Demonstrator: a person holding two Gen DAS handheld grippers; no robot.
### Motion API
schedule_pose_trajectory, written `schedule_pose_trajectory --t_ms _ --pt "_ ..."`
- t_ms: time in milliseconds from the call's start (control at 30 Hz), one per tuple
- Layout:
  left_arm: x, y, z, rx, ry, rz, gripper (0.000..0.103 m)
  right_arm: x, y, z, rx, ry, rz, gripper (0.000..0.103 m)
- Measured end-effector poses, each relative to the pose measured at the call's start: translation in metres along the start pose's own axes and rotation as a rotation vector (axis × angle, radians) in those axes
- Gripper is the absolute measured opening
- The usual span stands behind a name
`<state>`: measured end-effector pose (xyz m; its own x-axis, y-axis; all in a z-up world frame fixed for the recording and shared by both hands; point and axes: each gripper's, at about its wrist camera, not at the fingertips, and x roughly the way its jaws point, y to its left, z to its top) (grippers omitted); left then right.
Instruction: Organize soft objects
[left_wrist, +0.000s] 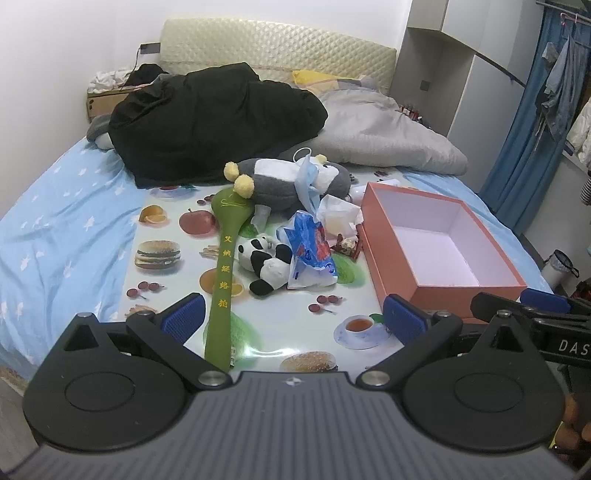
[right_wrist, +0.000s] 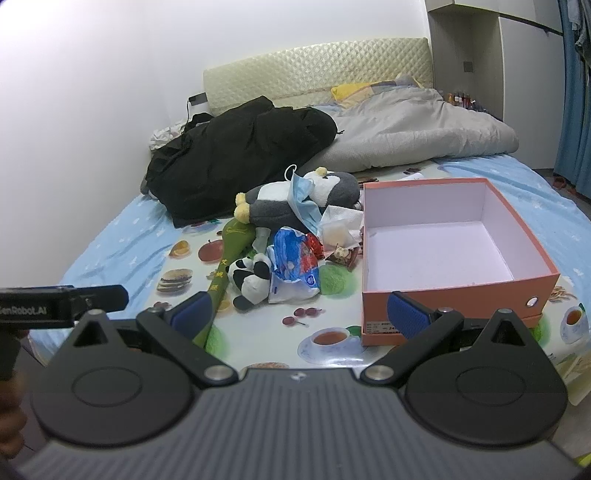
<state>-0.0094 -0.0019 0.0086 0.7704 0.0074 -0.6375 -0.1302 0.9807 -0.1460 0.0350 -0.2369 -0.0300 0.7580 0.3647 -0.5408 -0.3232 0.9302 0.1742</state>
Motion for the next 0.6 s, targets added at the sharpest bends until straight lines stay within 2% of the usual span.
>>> schedule_pose_trajectory --t_ms 600 --pt "0.011 0.003 -0.004 -0.017 0.011 -0.007 0.103 0.006 -0.001 0.0 0.005 0.018 -0.012 0.103"
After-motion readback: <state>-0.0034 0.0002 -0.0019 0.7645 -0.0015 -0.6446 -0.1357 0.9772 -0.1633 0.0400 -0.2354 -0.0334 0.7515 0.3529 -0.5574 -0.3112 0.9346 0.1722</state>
